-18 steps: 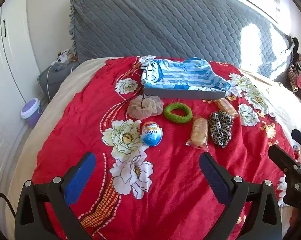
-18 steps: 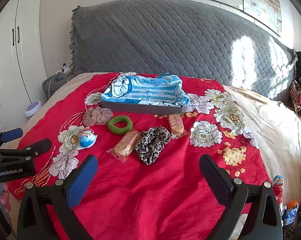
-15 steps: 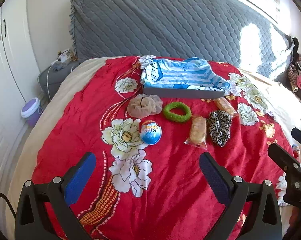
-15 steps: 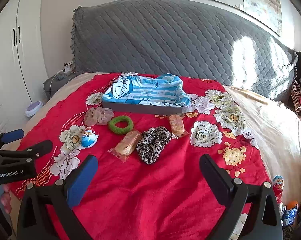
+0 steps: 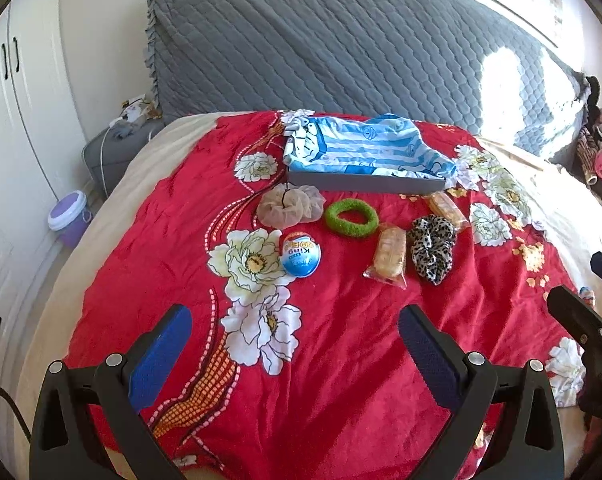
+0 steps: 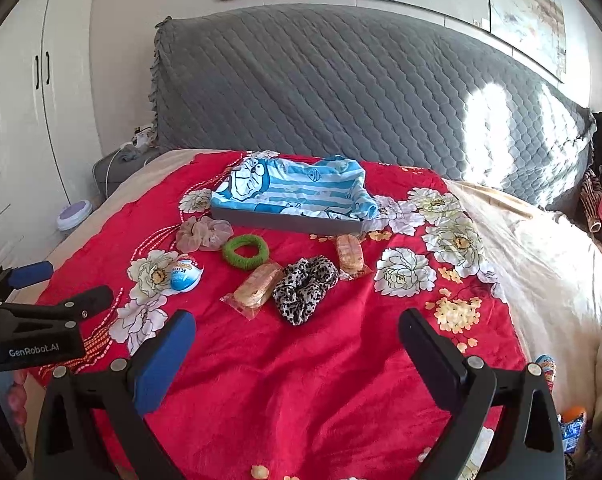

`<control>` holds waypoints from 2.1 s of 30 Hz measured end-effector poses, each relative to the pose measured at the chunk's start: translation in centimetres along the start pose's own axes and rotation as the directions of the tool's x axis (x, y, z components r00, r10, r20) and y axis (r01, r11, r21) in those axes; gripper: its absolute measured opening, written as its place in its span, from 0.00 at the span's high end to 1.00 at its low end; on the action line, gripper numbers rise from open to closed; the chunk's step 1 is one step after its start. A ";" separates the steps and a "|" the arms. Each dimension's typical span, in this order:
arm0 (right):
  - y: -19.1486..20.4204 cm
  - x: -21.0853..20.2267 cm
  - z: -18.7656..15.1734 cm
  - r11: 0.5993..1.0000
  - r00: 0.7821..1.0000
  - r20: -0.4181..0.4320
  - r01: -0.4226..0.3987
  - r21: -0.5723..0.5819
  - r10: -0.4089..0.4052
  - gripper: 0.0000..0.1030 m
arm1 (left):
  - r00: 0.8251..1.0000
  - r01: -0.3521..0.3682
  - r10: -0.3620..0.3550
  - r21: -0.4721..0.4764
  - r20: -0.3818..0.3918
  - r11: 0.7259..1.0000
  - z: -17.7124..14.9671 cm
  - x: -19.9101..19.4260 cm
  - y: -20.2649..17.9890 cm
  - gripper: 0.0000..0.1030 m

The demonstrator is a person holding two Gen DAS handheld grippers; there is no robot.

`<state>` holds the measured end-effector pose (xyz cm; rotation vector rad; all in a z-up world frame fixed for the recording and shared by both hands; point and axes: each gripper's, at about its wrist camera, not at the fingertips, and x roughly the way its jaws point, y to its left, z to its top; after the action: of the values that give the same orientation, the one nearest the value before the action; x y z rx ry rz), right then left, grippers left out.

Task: Organize objects
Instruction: 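Move both tools toward the blue egg and leopard scrunchie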

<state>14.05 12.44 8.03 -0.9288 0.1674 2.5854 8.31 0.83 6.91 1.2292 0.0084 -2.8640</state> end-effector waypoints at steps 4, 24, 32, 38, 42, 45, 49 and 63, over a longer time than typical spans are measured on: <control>0.1 -0.9 -0.5 1.000 1.000 -0.004 -0.006 0.008 0.006 0.01 | 1.000 0.000 0.000 0.008 -0.006 1.000 -0.6 -0.8 -0.2 0.00; -0.9 -0.1 -1.1 0.997 1.000 -0.031 0.002 0.072 0.000 0.01 | 0.999 -0.044 0.043 0.019 0.017 0.999 -1.0 0.0 0.2 0.00; -0.8 1.4 -1.1 0.997 0.998 -0.055 0.014 0.074 -0.010 0.01 | 0.999 -0.032 0.032 0.016 -0.010 0.999 -1.1 1.7 0.6 0.00; -0.5 2.6 -1.2 0.997 0.998 -0.068 0.010 0.070 -0.005 0.01 | 1.000 -0.019 0.019 0.020 -0.023 1.000 -0.9 3.1 0.5 0.00; -0.2 3.7 -1.2 0.998 0.997 -0.079 0.011 0.068 -0.006 0.01 | 1.000 -0.005 0.005 0.019 -0.031 1.000 -0.6 4.2 0.4 0.00; -0.4 4.6 -1.0 0.997 0.997 -0.081 0.016 0.076 -0.009 0.01 | 0.999 -0.001 0.002 0.029 -0.034 1.000 -0.4 5.0 0.2 0.00; -0.7 6.0 -0.8 0.994 0.995 -0.094 0.038 0.105 -0.028 0.01 | 0.999 0.008 -0.007 0.033 -0.040 0.999 -0.2 6.1 0.2 0.00; -1.4 10.9 -0.4 0.979 0.990 -0.127 0.091 0.183 -0.068 0.01 | 0.995 0.039 -0.038 0.017 -0.088 0.999 0.5 11.3 0.4 0.00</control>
<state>7.15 17.11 0.81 -0.9988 0.3931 2.3922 0.15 0.21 -0.89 1.3718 0.0075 -2.8464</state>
